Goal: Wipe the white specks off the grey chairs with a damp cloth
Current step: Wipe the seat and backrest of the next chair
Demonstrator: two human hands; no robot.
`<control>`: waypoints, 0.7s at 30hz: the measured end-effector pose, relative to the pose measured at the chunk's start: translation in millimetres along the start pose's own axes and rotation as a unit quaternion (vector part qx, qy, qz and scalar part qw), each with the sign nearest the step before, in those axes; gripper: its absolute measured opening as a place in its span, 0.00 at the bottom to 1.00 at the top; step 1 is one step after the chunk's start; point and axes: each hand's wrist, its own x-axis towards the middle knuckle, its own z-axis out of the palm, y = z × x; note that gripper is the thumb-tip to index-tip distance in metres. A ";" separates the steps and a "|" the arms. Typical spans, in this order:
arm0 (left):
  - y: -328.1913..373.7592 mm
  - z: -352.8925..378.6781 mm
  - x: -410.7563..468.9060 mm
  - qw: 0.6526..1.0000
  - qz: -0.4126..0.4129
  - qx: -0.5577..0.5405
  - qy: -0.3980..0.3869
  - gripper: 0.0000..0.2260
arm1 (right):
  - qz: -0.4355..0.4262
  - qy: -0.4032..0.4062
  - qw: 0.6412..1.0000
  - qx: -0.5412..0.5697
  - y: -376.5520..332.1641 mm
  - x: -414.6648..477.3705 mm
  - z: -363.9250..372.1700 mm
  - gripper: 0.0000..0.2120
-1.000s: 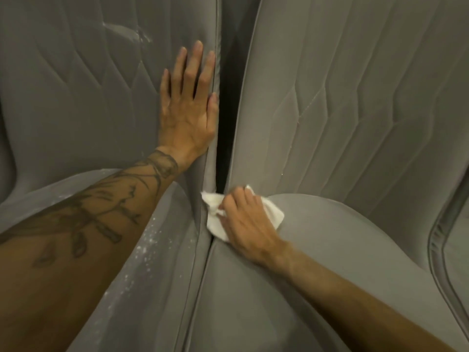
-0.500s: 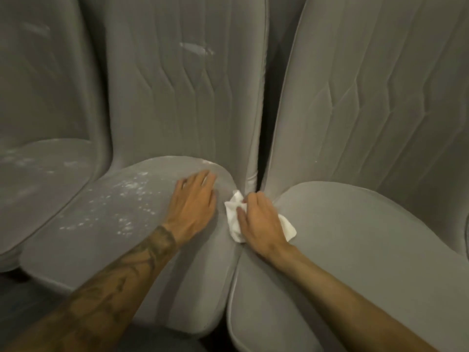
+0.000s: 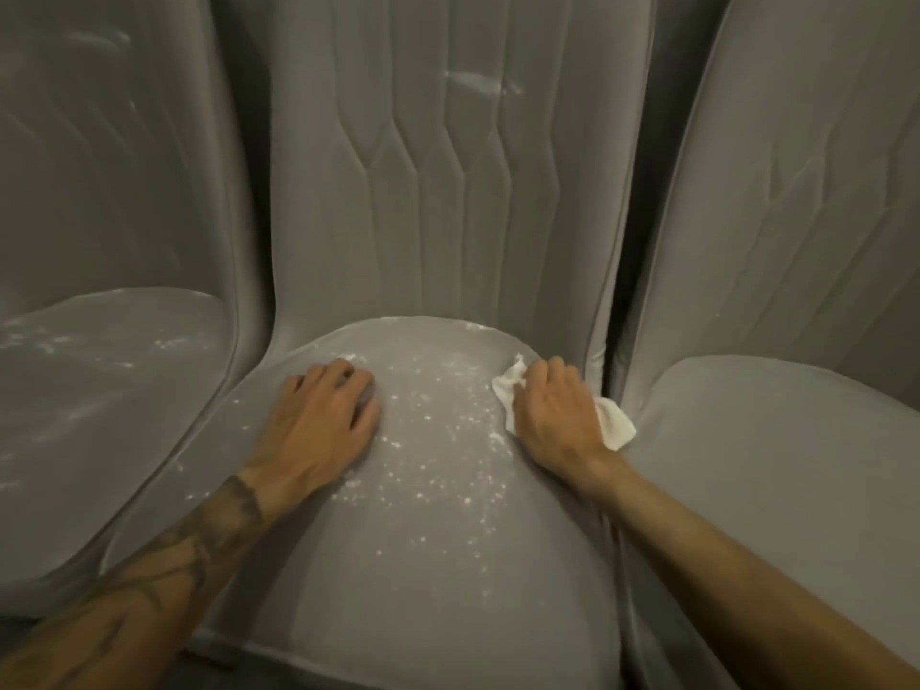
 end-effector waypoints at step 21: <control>-142.9 25.9 12.4 0.981 0.121 -0.119 0.094 0.14 | 0.197 -0.025 0.980 0.012 -105.2 -8.8 9.6 0.20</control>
